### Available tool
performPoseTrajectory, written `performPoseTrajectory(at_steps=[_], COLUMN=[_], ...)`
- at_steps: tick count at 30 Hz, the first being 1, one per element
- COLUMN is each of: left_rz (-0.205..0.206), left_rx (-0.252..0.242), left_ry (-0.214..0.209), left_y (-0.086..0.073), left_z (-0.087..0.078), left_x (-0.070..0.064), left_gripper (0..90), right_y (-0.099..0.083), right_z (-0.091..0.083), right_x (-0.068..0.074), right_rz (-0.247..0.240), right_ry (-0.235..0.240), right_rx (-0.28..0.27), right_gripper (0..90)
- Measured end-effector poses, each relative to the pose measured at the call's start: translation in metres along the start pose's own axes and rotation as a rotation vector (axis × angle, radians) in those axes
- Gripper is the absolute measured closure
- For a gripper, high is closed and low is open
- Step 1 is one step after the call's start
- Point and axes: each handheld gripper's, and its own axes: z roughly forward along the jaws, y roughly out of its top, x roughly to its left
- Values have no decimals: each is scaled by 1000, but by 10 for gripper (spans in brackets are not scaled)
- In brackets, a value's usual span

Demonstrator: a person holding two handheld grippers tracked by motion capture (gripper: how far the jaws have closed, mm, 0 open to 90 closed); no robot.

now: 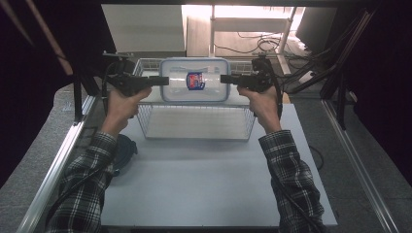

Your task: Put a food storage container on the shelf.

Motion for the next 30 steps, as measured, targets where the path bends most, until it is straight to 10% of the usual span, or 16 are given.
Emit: performPoseTrajectory(at_steps=[15,23,30], left_rz=[115,50,137], left_rx=[58,-14,-9], left_ry=[127,101,194], left_y=[0,-2,0], left_z=[16,11,9], left_x=[-4,2,-10], left_gripper=[405,421,443], right_y=[-3,-4,-4], right_z=[9,15,16], right_x=[2,6,9], right_rz=[-36,-93,-93], right_ry=[-68,-125,-142], right_rx=[-9,5,1], right_gripper=[412,419,458])
